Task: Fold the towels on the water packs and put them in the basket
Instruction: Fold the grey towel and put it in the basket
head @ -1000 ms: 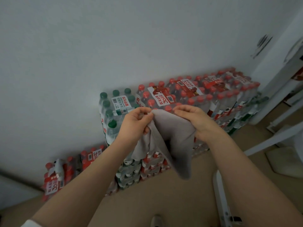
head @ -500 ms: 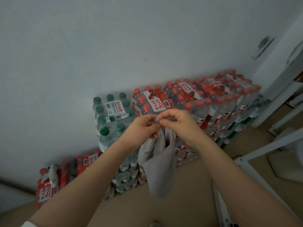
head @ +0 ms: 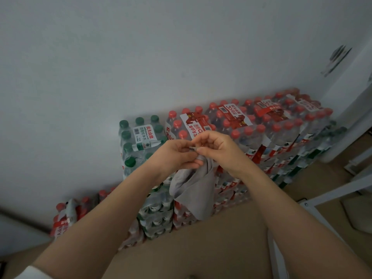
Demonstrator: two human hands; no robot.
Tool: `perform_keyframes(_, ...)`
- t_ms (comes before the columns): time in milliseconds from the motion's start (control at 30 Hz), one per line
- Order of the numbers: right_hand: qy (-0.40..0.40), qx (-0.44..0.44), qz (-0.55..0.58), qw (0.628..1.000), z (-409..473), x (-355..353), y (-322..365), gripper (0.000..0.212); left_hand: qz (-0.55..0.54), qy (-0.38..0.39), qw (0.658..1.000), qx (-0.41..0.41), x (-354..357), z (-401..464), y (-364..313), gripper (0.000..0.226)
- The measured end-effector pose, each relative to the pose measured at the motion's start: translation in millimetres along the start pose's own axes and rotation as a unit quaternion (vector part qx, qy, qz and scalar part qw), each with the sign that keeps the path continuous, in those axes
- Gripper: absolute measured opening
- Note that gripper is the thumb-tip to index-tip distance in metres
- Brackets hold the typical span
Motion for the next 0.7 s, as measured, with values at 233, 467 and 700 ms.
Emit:
perform_keyframes(233, -0.042, -0.002, -0.116, 0.992, 1, -4, -4, 0.037, -0.097, -0.105, 0.990, 0.012, -11, -3, 8, 0.008)
perform_keyframes(467, -0.163, 0.088, -0.270, 0.945, -10, -16, -33, 0.024, -0.123, -0.134, 0.981, 0.067, -2, -6, 3, 0.011)
perform_keyframes(700, -0.195, 0.230, -0.277, 0.912, -30, -21, -71, 0.022, -0.132, -0.172, 0.966, 0.137, -33, -49, -18, 0.010)
Point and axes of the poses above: each hand's wrist, its own z-axis towards the middle knuckle, its own x-axis out of the palm, y = z × x, the point moved 8 cm from there along z, towards the middle knuckle, and after that the axes turned 11 degrees about y, right-handed, at the moved point
